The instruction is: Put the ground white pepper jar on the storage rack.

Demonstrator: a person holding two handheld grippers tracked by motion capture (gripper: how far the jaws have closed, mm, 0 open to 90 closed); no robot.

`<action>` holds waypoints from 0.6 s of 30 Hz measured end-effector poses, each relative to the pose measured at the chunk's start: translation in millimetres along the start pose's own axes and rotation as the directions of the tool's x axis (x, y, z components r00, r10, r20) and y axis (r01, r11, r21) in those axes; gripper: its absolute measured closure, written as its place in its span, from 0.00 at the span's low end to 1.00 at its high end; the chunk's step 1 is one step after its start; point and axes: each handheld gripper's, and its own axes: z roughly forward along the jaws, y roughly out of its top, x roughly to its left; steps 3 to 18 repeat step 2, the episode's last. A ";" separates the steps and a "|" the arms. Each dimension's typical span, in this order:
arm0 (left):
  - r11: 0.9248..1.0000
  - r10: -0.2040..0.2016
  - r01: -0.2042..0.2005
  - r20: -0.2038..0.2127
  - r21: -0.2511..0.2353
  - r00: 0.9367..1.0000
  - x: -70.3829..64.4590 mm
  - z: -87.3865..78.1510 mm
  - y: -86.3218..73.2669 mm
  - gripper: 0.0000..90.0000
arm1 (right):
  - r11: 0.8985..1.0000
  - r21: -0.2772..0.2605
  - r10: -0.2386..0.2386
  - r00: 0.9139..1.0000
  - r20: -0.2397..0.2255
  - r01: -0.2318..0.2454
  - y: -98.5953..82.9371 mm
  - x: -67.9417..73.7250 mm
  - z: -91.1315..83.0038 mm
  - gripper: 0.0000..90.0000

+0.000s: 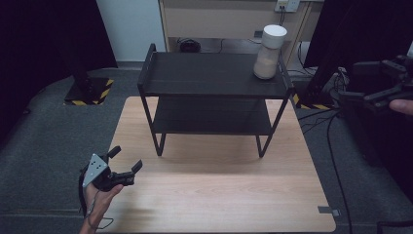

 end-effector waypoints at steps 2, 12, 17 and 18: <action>1.000 0.003 -0.003 0.000 -0.001 1.000 -0.1 -0.3 0.1 0.00 | 1.000 -0.004 0.001 1.000 0.000 -0.001 -0.2 -0.5 1.2 0.10; 1.000 0.003 -0.003 0.000 -0.001 1.000 -0.1 -0.3 0.1 0.00 | 1.000 -0.004 0.001 1.000 0.000 -0.001 -0.2 -0.5 1.2 0.10; 1.000 0.003 -0.003 0.000 -0.001 1.000 -0.1 -0.3 0.1 0.00 | 1.000 -0.004 0.001 1.000 0.000 -0.001 -0.2 -0.5 1.2 0.10; 1.000 0.003 -0.003 0.000 -0.001 1.000 -0.1 -0.3 0.1 0.00 | 1.000 -0.004 0.001 1.000 0.000 -0.001 -0.2 -0.5 1.2 0.10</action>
